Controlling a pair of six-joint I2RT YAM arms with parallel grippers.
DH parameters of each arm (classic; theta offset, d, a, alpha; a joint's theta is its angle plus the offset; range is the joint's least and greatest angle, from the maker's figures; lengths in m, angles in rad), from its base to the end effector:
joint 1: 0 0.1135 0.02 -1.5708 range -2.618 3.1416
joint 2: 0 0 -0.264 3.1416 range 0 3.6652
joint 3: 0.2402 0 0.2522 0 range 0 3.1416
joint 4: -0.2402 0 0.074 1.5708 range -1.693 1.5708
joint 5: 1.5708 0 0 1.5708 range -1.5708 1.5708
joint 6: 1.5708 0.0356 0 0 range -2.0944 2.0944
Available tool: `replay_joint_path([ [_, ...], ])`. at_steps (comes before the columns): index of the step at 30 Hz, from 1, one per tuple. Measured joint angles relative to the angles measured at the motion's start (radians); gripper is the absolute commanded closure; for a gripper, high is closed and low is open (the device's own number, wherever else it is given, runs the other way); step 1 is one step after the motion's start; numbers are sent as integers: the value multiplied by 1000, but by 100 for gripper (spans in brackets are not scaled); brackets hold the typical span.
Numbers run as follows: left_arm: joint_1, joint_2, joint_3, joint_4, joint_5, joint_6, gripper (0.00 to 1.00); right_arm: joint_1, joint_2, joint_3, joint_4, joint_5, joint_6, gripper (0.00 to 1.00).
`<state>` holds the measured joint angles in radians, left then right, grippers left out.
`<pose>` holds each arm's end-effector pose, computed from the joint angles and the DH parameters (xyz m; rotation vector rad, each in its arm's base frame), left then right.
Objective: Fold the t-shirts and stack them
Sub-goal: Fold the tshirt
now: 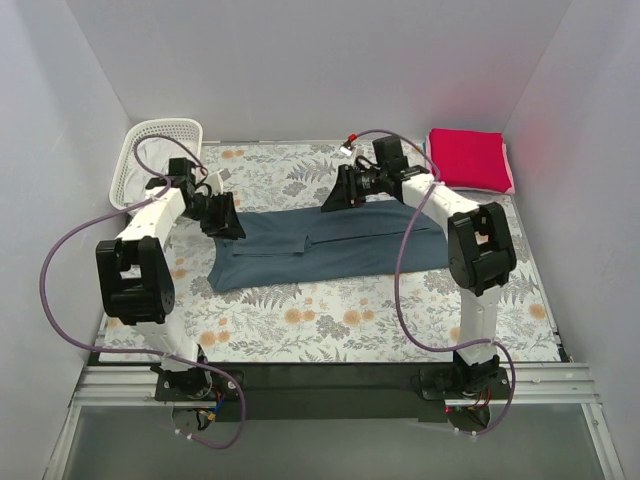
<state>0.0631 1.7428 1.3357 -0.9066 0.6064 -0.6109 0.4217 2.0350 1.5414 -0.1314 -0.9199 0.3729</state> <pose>0.3407 0.0012 0.2318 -0.8495 2.7797 -0.9763 0.4080 0.2141 0.2304 -0.6117 2.1880 1.4420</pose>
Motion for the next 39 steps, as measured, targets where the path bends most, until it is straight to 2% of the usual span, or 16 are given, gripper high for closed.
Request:
replay_joint_path([
  [3,-67,4,-23,36,-30,-18,75,-38,-34,61,-195,140,-218,66],
  [9,-180,100,-30,73,-151,-50,77,-116,-54,22,-455,455,-538,74],
  [15,-211,210,-16,96,-235,-80,77,-167,-31,-34,-567,695,-714,79],
  [19,-208,241,27,88,-277,-98,80,-165,1,-63,-591,780,-778,90],
  [23,-212,315,143,50,-321,-92,81,-145,-31,-114,-572,799,-818,93],
  [26,-213,438,346,7,-348,-64,80,-91,-114,-229,-554,795,-832,94],
  [28,-213,546,531,-8,-369,-41,79,-8,-180,-319,-570,763,-833,94],
  [31,-213,737,889,-40,-391,-8,66,180,-235,-391,-636,624,-823,90],
  [33,-214,796,1019,-19,-397,9,61,293,-255,-394,-689,504,-814,87],
  [35,-214,765,1000,-12,-397,16,58,299,-284,-369,-730,441,-811,84],
  [37,-214,656,848,47,-390,13,59,245,-304,-315,-754,415,-807,84],
  [38,-214,608,786,53,-381,8,62,204,-308,-278,-755,408,-806,84],
  [39,-213,554,725,57,-370,-2,72,163,-308,-238,-752,407,-806,85],
])
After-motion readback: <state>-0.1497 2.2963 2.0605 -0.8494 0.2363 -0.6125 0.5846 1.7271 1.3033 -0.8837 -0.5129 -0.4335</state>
